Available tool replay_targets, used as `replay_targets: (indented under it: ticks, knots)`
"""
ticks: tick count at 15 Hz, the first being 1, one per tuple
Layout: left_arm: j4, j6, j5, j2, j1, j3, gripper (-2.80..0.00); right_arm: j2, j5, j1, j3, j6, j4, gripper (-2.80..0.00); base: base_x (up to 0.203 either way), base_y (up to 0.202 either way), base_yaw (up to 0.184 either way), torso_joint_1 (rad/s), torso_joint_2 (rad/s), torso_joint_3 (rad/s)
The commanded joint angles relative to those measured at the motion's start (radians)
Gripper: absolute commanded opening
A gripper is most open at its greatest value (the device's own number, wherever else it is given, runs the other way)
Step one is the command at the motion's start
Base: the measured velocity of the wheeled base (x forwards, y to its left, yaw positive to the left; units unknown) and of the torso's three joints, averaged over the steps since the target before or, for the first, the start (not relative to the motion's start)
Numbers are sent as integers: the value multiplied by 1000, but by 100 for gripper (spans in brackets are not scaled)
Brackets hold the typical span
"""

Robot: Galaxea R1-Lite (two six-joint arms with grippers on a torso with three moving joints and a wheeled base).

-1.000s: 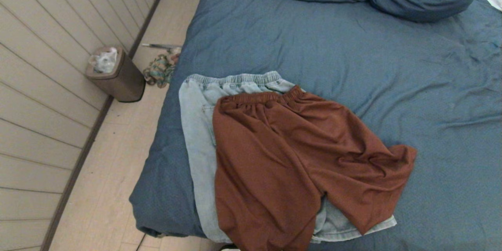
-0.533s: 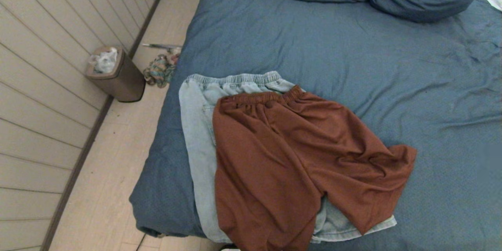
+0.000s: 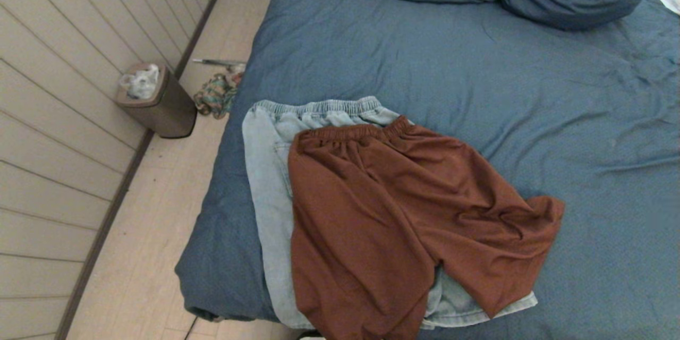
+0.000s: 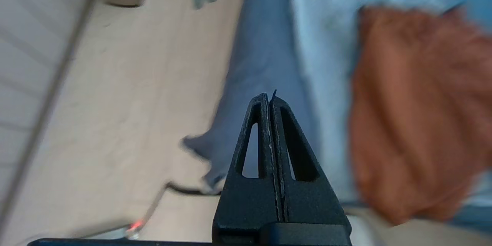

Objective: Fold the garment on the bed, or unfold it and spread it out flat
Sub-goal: Fold the brown shorts

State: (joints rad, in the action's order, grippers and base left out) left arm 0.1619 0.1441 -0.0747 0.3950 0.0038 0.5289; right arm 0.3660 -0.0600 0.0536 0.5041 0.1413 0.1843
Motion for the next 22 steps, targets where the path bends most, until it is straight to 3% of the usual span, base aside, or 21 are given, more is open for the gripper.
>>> replay_targets:
  ticks: [1, 3, 6, 9, 13, 18, 22]
  knots:
    - [-6, 40, -51, 296, -2, 133, -280, 316, -1, 40, 161, 64, -1, -280, 0, 0, 0, 0, 0, 0]
    - [-14, 92, -116, 510, -18, 243, -280, 569, -1, 64, 301, 113, -1, -280, 0, 0, 0, 0, 0, 0]
    - [-46, 140, -155, 834, -128, 400, -280, 948, 0, 83, 585, 154, 17, -280, 0, 0, 0, 0, 0, 0]
    - [-69, 179, -150, 1125, -223, 632, -280, 1255, 2, 107, 922, 204, 42, -280, 0, 0, 0, 0, 0, 0]
    - [-83, 289, -119, 1391, -297, 884, -280, 1513, -1, 168, 1181, 225, 80, -280, 0, 0, 0, 0, 0, 0]
    - [-97, 324, -111, 1531, -355, 1011, -280, 1634, -78, 240, 1293, 152, 82, -280, 0, 0, 0, 0, 0, 0]
    - [-261, 344, -64, 1629, -385, 1011, -280, 1699, -133, 239, 1376, 148, 101, -280, 0, 0, 0, 0, 0, 0]
